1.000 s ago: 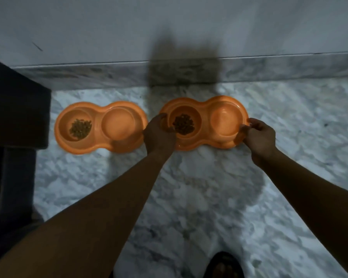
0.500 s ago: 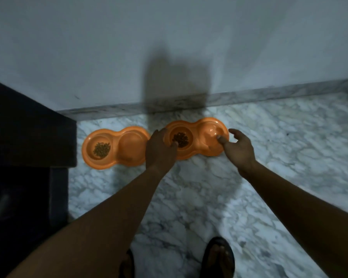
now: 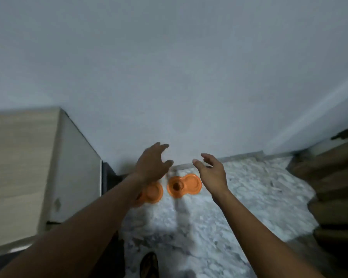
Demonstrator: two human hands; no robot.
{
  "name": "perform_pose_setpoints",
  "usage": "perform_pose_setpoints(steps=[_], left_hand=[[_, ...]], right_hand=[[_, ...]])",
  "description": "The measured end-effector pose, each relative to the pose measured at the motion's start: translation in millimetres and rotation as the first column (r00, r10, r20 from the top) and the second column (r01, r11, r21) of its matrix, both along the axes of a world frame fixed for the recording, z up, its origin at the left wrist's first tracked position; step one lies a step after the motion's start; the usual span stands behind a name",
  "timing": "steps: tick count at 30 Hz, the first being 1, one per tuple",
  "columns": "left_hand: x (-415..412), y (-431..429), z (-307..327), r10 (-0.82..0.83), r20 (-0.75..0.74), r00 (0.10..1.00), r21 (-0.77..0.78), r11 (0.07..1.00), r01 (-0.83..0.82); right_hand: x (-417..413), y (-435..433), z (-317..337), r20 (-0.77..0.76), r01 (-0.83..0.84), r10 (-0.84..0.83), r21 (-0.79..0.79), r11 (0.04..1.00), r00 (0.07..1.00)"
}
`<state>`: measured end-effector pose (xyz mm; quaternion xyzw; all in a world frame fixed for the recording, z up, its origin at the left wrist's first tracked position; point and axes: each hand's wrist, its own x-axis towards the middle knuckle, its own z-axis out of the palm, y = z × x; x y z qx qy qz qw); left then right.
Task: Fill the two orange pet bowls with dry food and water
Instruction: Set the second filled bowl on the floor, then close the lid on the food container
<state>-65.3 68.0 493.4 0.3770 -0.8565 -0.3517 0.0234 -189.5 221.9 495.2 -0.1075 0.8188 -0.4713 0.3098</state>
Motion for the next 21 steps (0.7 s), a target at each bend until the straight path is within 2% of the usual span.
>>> perform_pose_setpoints(steps=[4,8,16,18,21], left_hand=[[70,-2,107,0.031,-0.093,0.995,-0.087,0.995,-0.039],[163,11,177,0.104,-0.145,0.984,-0.182,0.975,-0.13],[364,41,258,0.22,-0.134,0.966,-0.222,0.944,-0.246],[392,39,268,0.236,-0.116,0.965,-0.213,0.943,-0.257],[477,33,283,0.311,-0.114,0.943,-0.209,0.921,-0.329]], right_hand=[[70,3,87,-0.06,-0.052,0.045,-0.119,0.992,0.997],[144,5,146,-0.126,-0.182,0.159,-0.198,0.963,0.979],[311,-2,236,-0.258,-0.459,0.402,-0.223,0.86,0.879],[335,-10,247,-0.272,-0.484,0.42,-0.237,0.843,0.866],[406,-30,255,-0.288,-0.552,0.484,-0.241,0.799,0.826]])
